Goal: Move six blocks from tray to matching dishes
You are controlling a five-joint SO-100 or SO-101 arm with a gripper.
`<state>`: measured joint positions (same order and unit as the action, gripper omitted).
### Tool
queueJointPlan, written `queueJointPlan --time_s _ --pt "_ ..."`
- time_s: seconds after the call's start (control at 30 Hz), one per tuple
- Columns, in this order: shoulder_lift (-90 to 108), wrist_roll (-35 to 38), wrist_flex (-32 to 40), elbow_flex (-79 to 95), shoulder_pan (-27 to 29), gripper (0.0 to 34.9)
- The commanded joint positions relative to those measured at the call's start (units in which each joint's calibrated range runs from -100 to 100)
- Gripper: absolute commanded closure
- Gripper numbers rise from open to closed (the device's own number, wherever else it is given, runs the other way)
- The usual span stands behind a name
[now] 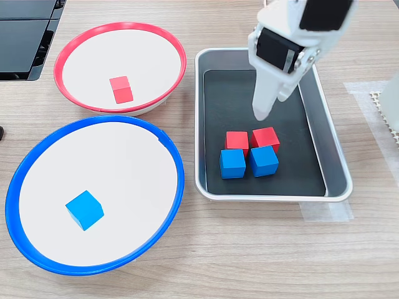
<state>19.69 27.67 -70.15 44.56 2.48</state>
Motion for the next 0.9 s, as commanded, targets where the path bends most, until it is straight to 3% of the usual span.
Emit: queueJointPlan --time_s 0.0,0.6,0.87 --pt "0.4 -1.7 1.6 1.4 -4.0 19.9" --pt "-5.0 -1.8 8.4 2.3 -5.1 19.8" --pt "-5.1 -0.9 9.8 6.4 -6.3 22.2"
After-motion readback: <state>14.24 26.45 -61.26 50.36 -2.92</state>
